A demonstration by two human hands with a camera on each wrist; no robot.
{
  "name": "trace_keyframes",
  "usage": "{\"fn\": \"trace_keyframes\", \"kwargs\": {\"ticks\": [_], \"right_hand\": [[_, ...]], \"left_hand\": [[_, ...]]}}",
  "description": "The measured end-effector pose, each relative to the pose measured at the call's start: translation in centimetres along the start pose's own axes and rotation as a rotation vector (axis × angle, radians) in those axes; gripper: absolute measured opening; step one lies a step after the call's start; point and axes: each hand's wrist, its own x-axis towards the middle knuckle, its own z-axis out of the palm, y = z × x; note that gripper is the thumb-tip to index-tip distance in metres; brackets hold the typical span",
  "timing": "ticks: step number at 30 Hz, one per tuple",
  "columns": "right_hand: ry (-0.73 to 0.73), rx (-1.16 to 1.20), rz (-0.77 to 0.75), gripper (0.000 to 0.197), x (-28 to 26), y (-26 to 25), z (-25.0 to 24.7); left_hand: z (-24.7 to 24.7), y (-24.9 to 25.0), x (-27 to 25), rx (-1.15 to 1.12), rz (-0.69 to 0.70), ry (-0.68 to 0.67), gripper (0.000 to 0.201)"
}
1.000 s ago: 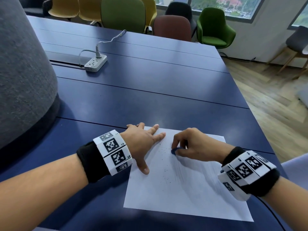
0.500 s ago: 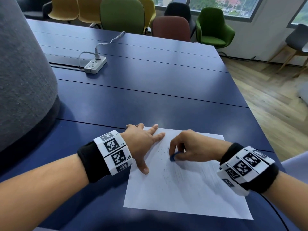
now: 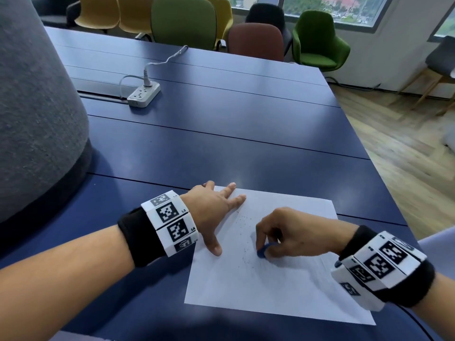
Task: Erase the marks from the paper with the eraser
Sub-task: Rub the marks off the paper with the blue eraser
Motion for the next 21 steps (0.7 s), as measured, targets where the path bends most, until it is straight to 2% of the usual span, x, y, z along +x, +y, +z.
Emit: {"fn": "trace_keyframes", "kwargs": {"ticks": [1,2,5,6,9,10,14,15,19,21], "right_hand": [[-0.042,-0.013,0.002,0.012,0.0,-0.3,-0.1],[-0.024,-0.02,0.011,0.011,0.2,-0.3,-0.2],[0.177,-0.002,0.033,0.007,0.9,0.4,-0.4],[0.173,0.009,0.023,0.008,0.8,0.4,-0.3],[-0.062,0.005,-0.023,0.013,0.1,-0.8,0.3],[-0.092,-0.013,-0.028,0.013,0.1,-1.1,0.3],[0.134,0.002,0.006,0.014,1.0,-0.4,0.0],[0.145,0.015,0.003,0.014,0.9,-0.3,0.1],[-0.077,0.006,-0.025,0.015,0.0,-1.3,0.2],[-0.002,0.028,0.011,0.012,0.3,-0.9,-0.2]], "left_hand": [[0.0,0.0,0.0,-0.002,0.0,-0.001,0.131],[0.0,0.0,0.0,-0.002,-0.001,-0.002,0.131],[0.0,0.0,0.0,0.001,-0.002,-0.004,0.131],[0.0,0.0,0.0,0.0,-0.003,-0.004,0.131],[-0.1,0.1,-0.1,0.0,-0.004,-0.007,0.131],[-0.1,0.1,-0.1,-0.003,-0.004,-0.008,0.13],[-0.1,0.1,-0.2,-0.007,-0.005,-0.013,0.13],[-0.1,0.1,-0.2,-0.009,-0.006,-0.014,0.13],[-0.2,0.1,-0.3,-0.01,-0.006,-0.015,0.13],[-0.2,0.1,-0.3,-0.008,-0.004,-0.016,0.13]]}}
